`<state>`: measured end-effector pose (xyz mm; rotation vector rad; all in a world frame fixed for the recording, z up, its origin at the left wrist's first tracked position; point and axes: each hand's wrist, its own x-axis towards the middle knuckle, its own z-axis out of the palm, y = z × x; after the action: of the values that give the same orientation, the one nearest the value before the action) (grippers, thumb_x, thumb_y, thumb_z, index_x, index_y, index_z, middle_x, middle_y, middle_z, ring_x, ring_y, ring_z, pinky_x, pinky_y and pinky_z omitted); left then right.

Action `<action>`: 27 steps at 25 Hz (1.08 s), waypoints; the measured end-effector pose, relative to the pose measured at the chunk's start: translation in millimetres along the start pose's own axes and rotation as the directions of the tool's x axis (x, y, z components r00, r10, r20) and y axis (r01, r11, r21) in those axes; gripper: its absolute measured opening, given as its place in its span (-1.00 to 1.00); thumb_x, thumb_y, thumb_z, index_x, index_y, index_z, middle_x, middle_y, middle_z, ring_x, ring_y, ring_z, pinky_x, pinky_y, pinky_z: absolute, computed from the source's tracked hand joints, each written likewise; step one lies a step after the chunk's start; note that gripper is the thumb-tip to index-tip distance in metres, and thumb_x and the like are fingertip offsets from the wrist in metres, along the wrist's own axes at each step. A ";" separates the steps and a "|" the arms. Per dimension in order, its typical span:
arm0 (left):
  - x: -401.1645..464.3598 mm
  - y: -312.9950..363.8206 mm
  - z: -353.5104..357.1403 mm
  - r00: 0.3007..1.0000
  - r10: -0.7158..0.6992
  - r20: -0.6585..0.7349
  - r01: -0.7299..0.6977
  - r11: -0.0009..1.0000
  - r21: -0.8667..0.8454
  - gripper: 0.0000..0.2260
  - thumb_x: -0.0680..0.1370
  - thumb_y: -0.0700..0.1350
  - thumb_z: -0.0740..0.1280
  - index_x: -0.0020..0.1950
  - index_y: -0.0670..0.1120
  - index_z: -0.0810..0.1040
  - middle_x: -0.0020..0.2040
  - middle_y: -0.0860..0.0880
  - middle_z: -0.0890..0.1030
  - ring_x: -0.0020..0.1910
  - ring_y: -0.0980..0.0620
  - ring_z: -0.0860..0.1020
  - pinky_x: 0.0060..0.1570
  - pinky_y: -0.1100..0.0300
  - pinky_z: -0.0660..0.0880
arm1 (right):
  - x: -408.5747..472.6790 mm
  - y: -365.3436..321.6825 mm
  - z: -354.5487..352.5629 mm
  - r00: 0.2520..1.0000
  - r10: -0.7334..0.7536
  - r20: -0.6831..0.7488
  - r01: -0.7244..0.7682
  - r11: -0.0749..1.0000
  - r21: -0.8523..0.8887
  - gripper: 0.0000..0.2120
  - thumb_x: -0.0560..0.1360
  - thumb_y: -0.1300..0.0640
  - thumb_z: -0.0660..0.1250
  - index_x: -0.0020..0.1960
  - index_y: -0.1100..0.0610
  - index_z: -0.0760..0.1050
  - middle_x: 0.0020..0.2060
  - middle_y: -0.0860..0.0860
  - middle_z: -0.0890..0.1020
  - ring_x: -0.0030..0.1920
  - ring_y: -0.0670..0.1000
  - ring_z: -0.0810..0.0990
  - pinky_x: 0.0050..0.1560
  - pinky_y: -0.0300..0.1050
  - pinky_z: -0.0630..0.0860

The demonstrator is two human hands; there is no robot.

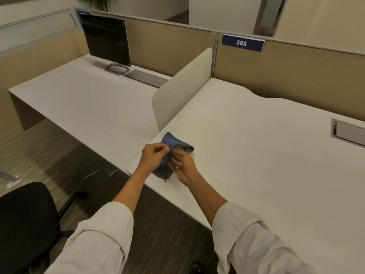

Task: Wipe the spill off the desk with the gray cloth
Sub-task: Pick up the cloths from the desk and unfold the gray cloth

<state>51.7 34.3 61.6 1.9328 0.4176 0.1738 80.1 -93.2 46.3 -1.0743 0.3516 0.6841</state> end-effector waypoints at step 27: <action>-174.8 201.2 238.6 0.769 -0.026 0.639 -0.181 0.949 0.257 -0.67 0.46 -0.01 0.41 0.18 -0.12 0.55 0.06 -0.08 0.60 0.04 -0.09 0.58 0.19 -0.03 0.53 | -346.7 -104.0 -344.1 0.885 -0.400 -0.238 0.359 0.912 -0.198 -0.33 0.13 -0.19 0.65 0.15 0.04 0.60 0.18 0.09 0.63 0.27 0.16 0.54 0.34 0.25 0.46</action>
<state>5.8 -304.9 165.4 2.1691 -0.1087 -0.5256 -88.6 -548.7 162.3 -1.3408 0.3156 0.2086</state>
